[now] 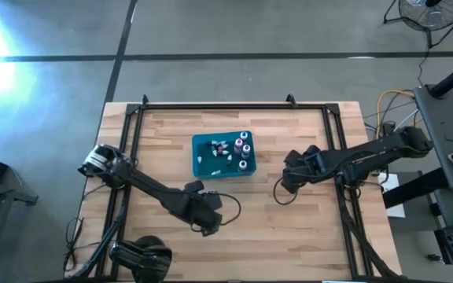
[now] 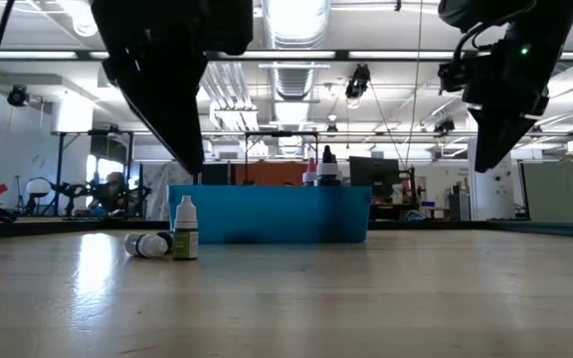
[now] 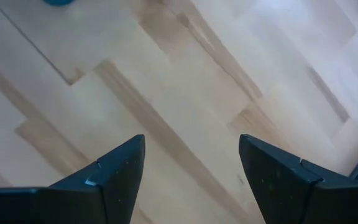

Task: Pick & Place food coloring
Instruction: Put the small light green food coloring bottle into the blue bin

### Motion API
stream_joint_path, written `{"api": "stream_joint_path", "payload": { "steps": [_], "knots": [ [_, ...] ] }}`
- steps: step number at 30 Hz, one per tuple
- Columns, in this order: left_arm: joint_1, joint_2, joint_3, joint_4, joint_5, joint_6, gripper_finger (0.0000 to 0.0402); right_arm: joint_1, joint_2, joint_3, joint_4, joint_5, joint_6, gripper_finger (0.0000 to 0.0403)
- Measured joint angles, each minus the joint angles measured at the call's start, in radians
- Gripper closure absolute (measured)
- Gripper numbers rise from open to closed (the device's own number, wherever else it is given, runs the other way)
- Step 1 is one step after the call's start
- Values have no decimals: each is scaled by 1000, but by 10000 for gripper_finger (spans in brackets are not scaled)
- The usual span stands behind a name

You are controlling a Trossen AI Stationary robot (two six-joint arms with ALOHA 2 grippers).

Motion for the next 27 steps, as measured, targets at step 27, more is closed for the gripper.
{"api": "stream_joint_path", "payload": {
  "steps": [27],
  "knots": [
    [29,-3,-175,261,89,114,265,-1,2,-8,224,61,-184,154]
  ]
}}
